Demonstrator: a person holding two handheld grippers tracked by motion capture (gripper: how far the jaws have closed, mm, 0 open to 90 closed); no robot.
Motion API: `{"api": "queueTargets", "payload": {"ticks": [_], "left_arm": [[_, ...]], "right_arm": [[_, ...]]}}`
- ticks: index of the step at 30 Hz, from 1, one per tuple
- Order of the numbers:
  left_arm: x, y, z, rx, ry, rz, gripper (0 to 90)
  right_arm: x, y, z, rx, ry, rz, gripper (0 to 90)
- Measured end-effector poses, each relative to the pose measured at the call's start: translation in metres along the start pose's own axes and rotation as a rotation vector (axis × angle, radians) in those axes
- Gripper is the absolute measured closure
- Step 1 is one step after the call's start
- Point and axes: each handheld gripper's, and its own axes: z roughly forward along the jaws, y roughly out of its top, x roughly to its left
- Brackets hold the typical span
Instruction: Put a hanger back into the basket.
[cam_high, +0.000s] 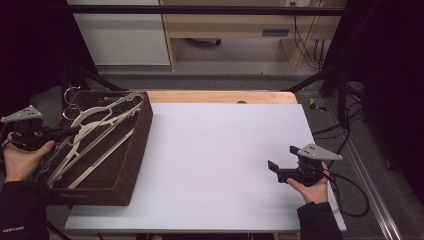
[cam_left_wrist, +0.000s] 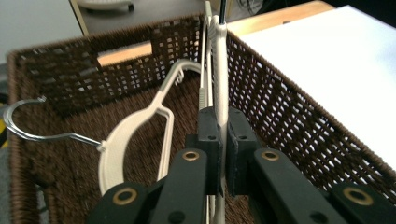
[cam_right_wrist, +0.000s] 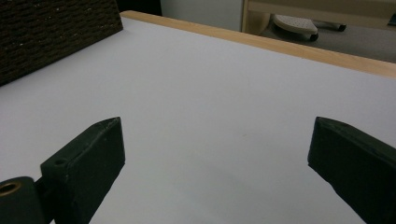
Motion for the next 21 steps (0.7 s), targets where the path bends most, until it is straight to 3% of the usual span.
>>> {"api": "queueTargets", "payload": {"ticks": [8,11,14,18,19,21], "left_arm": [[-0.005,-0.016,0.029,0.092,-0.016,-0.073,84.3],[-0.002,-0.024,0.03,0.088,-0.005,-0.117,83.7],[0.003,-0.034,0.033,0.105,0.038,-0.141,83.3],[0.005,-0.037,0.033,0.119,0.055,-0.186,81.9],[0.006,-0.036,0.033,0.144,0.072,-0.201,80.7],[0.005,-0.036,0.033,0.178,0.134,-0.192,77.0]], "right_arm": [[0.0,0.0,0.0,0.003,0.005,-0.008,4.5],[0.0,0.0,0.0,0.004,0.005,-0.007,4.5],[0.0,0.0,0.0,0.004,0.005,-0.007,4.5],[0.0,0.0,0.001,0.004,0.002,-0.007,4.5],[0.0,0.0,0.001,0.005,0.002,-0.008,4.5],[0.001,0.0,0.001,0.005,0.004,-0.006,4.5]]}}
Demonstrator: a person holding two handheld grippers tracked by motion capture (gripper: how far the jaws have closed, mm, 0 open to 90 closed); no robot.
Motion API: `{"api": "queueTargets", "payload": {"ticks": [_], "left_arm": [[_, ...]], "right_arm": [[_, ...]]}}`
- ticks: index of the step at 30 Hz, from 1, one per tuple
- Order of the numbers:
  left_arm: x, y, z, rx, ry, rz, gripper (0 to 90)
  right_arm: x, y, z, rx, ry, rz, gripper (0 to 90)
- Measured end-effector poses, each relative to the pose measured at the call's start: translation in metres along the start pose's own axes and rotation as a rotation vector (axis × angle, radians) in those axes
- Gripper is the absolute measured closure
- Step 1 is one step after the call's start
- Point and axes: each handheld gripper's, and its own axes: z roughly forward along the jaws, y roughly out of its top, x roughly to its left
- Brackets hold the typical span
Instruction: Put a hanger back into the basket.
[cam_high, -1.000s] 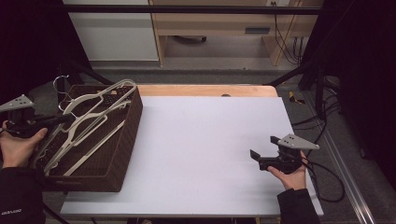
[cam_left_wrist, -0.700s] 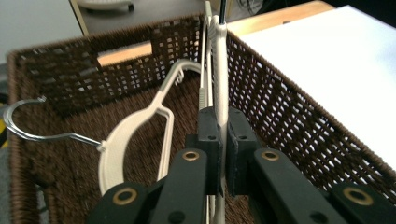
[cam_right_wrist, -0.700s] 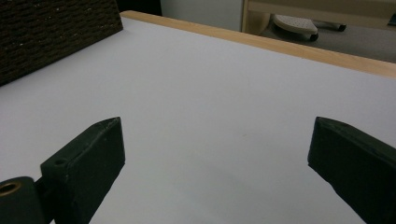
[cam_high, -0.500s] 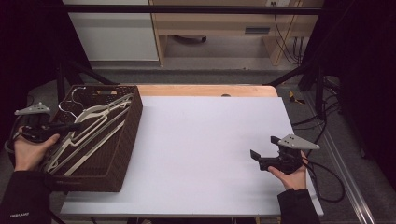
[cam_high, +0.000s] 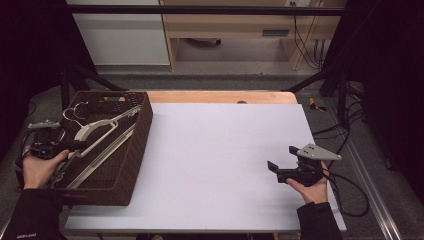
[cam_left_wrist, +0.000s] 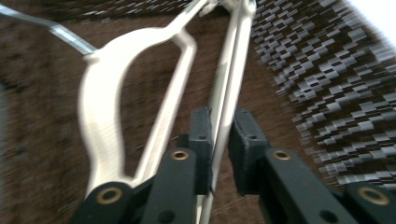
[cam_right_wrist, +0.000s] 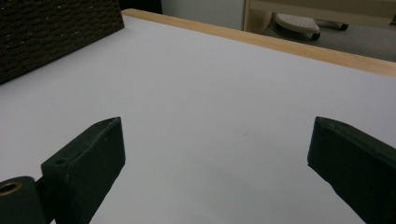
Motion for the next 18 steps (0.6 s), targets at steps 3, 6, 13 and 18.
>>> {"api": "queueTargets", "payload": {"ticks": [3,6,13,18], "left_arm": [[0.0,-0.002,-0.004,-0.026,0.076,-0.009,65.7],[0.001,-0.005,-0.012,-0.067,0.104,-0.007,59.3],[-0.019,-0.01,-0.038,-0.245,0.067,0.013,46.1],[-0.05,-0.012,-0.041,-0.343,-0.024,0.057,33.6]], "right_arm": [[0.0,0.0,0.0,0.0,0.0,0.001,4.5],[0.0,0.0,0.001,0.002,0.001,-0.002,4.5],[0.0,-0.001,0.001,0.001,0.001,0.0,4.4],[0.001,-0.001,0.0,-0.007,0.002,0.001,3.8]]}}
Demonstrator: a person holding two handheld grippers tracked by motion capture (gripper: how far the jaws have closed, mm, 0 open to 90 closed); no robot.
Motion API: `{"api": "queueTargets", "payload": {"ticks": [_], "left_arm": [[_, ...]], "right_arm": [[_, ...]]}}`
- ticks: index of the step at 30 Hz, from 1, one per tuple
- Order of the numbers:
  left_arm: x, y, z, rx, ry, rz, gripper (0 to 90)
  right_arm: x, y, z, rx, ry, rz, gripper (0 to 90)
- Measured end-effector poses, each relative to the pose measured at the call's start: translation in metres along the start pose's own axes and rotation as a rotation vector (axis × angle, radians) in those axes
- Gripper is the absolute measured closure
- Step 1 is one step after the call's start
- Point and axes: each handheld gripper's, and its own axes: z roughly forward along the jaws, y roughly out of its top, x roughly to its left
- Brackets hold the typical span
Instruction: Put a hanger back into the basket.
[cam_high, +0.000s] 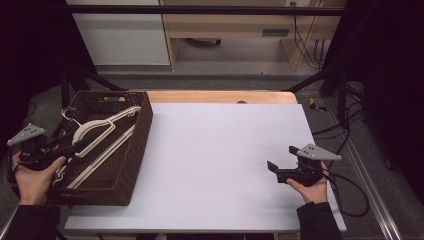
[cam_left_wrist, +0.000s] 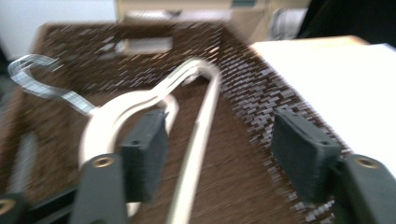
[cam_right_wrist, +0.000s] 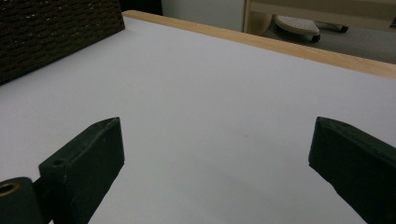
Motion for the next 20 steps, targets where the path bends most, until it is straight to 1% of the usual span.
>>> {"api": "queueTargets", "payload": {"ticks": [1,3,4,5,6,7,10,11,12,13,14,15,16,20], "left_arm": [[-0.006,0.0,0.0,-0.007,-0.016,0.02,31.2],[-0.021,0.0,0.002,-0.038,-0.052,0.033,27.2],[-0.026,0.0,0.003,-0.043,-0.065,0.043,24.4],[-0.037,-0.001,0.005,-0.056,-0.085,0.057,22.3],[-0.042,-0.001,0.006,-0.06,-0.096,0.063,17.6],[-0.048,-0.002,0.006,-0.069,-0.106,0.066,15.1],[-0.065,-0.007,0.01,-0.083,-0.14,0.078,9.6],[-0.069,-0.009,0.012,-0.074,-0.145,0.088,8.4],[-0.072,-0.009,0.014,-0.064,-0.146,0.094,7.2],[-0.075,-0.011,0.015,-0.065,-0.143,0.095,6.6],[-0.076,-0.012,0.016,-0.067,-0.148,0.093,6.9],[-0.077,-0.014,0.018,-0.058,-0.159,0.091,6.9],[-0.079,-0.015,0.02,-0.048,-0.162,0.093,6.5],[-0.082,-0.018,0.024,-0.035,-0.176,0.095,6.4]], "right_arm": [[0.0,0.0,0.0,0.001,0.003,-0.001,3.7],[0.0,-0.001,0.0,-0.001,0.005,-0.006,3.5],[0.0,-0.001,0.0,-0.003,0.004,-0.011,3.2],[0.0,-0.001,-0.001,-0.003,0.006,-0.012,3.1],[0.0,0.0,-0.001,-0.011,0.008,-0.008,3.1],[0.0,0.0,-0.002,-0.012,0.009,-0.012,3.1],[0.0,0.0,-0.003,-0.019,0.008,-0.007,2.9],[0.0,0.0,-0.004,-0.022,0.007,-0.009,2.8],[0.0,0.0,-0.005,-0.026,0.009,-0.006,2.7],[0.0,0.0,-0.005,-0.029,0.007,-0.006,2.7],[0.0,0.0,-0.006,-0.033,0.007,-0.004,2.7],[0.0,0.001,-0.006,-0.037,0.008,-0.007,2.6],[0.0,0.001,-0.007,-0.04,0.008,-0.002,2.6],[-0.001,0.001,-0.007,-0.049,0.008,-0.005,2.3]]}}
